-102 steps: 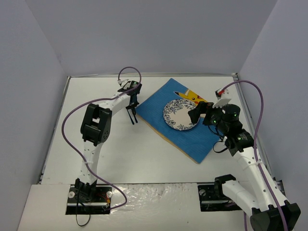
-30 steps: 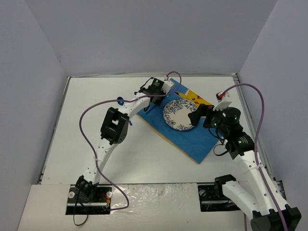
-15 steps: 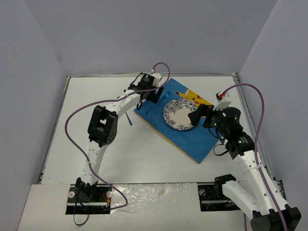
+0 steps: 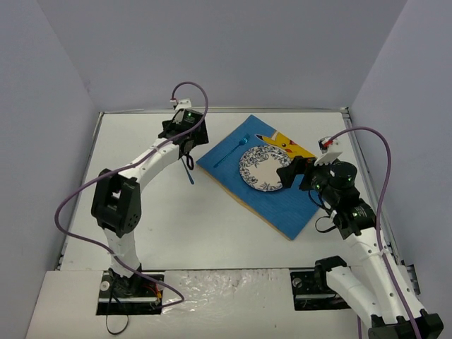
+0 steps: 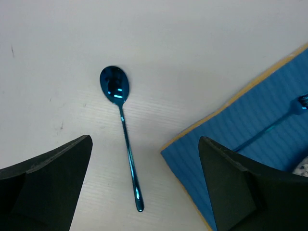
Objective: Set the dinner table for one person
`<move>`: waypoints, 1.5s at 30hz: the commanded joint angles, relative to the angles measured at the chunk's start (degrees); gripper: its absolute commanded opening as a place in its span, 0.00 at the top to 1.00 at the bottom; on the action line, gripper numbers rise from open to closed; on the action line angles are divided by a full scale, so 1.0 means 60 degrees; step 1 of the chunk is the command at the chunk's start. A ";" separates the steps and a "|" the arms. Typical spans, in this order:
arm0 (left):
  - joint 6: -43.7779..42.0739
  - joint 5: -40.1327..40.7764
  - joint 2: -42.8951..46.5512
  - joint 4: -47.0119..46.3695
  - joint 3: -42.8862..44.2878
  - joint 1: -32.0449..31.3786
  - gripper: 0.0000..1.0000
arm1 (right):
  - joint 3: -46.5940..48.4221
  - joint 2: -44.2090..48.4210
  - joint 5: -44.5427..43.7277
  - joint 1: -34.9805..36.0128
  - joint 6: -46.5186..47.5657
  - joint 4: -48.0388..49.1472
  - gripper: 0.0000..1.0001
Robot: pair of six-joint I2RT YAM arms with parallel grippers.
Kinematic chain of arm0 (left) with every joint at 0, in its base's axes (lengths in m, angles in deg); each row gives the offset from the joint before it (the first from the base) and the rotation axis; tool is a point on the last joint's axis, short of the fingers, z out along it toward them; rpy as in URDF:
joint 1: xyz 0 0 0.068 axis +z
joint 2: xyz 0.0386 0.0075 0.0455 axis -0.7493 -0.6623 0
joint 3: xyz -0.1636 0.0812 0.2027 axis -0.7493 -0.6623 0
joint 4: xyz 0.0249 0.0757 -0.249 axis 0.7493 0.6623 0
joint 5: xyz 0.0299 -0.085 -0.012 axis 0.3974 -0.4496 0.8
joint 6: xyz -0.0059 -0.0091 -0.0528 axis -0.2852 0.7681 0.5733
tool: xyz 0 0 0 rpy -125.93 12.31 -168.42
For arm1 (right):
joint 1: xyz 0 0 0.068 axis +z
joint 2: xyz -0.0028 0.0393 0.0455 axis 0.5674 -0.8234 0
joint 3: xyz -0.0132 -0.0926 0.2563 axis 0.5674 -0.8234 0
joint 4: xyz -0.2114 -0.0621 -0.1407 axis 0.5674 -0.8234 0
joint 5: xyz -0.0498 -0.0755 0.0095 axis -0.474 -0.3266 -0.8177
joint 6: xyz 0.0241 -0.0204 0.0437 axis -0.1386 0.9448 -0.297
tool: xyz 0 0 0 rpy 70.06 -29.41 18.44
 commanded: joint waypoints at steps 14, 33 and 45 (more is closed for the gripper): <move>0.2161 -0.0087 -0.1543 -0.0581 -0.0561 0.0963 0.32 | -0.0253 0.0544 0.0239 0.0079 0.0172 0.0230 0.00; 0.2257 -0.0272 -0.2330 -0.0271 -0.0701 0.1038 0.99 | -0.0260 0.0683 0.0165 0.0079 0.0073 0.0157 0.00; -0.0170 -0.0221 0.0001 0.0330 -0.0631 0.0265 1.00 | 0.0270 0.0960 0.0136 0.0079 0.0029 -0.0016 0.00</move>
